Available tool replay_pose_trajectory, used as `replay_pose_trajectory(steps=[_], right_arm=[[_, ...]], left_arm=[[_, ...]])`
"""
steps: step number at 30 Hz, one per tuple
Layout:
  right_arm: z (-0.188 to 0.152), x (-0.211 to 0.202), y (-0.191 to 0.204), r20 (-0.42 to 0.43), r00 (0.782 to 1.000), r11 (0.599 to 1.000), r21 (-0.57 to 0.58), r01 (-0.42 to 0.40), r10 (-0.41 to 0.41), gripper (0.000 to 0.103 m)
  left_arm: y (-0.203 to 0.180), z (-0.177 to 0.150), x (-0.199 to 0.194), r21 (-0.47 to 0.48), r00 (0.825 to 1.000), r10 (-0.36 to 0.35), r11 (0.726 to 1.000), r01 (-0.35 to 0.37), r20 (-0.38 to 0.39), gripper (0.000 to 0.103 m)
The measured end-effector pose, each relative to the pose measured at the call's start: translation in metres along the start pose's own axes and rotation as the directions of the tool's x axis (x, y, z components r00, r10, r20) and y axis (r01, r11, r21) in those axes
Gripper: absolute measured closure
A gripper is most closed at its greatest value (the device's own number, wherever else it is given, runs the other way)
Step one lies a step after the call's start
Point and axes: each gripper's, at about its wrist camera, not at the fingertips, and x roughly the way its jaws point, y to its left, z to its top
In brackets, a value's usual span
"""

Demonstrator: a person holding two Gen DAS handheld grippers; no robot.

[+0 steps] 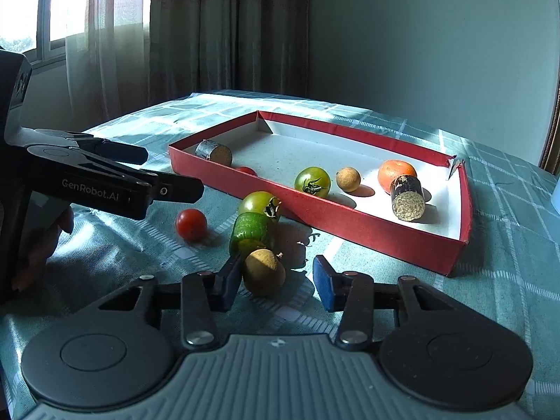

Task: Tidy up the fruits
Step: 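Move the left tool to another red cherry tomato while the right tool approaches a tan fruit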

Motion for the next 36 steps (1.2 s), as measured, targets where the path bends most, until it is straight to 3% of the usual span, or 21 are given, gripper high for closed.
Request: replay_pose_trajectory(steps=[5,11,22,36], right_arm=[[0.0,0.001,0.0,0.0,1.0,1.0,0.009,-0.009,0.009,0.076],[0.0,0.002,-0.015,-0.008,0.994,0.989,0.099,0.106,-0.106,0.077],[-0.001,0.002,-0.019,-0.015,0.99,0.984,0.11,0.138,-0.137,0.077],[-0.001,0.004,-0.019,-0.018,0.99,0.984,0.111,0.139,-0.138,0.077]], left_arm=[[-0.001,-0.001,0.0,0.005,1.0,0.0,1.0,0.0,0.0,0.0],[-0.005,-0.001,0.0,0.035,1.0,-0.021,0.999,0.021,-0.003,0.0],[-0.023,-0.004,0.005,0.125,0.998,-0.062,0.99,0.066,-0.033,0.0],[-0.031,-0.006,0.019,0.169,0.987,-0.103,0.978,0.122,-0.12,0.055]])
